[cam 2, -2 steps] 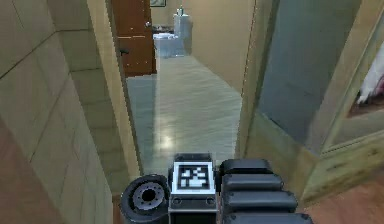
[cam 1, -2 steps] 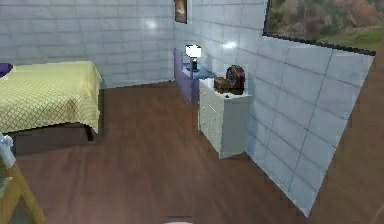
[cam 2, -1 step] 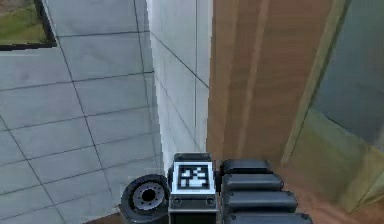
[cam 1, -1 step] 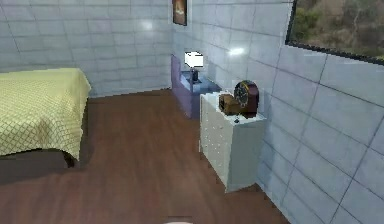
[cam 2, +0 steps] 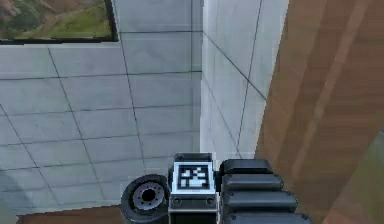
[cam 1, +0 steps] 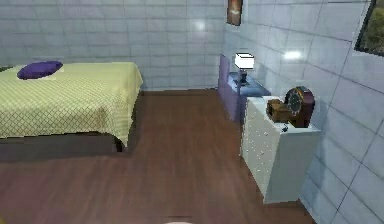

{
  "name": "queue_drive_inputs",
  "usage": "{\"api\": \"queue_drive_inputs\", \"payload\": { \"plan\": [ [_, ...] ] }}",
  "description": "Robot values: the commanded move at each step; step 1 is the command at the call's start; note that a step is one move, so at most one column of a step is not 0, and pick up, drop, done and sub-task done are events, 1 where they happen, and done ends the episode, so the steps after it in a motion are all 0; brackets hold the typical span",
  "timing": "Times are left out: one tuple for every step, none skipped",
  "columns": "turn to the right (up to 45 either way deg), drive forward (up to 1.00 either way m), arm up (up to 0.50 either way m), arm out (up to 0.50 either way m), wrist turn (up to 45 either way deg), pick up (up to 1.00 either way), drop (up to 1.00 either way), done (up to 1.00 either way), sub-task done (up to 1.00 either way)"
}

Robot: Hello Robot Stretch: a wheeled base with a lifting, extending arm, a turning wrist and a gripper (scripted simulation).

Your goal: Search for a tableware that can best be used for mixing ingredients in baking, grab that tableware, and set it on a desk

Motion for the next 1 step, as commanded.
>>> {"api": "queue_drive_inputs", "payload": {
  "plan": [
    [0.0,1.00,0.00,0.00,0.0,0.00,0.00,0.00,0.00]
  ]
}}
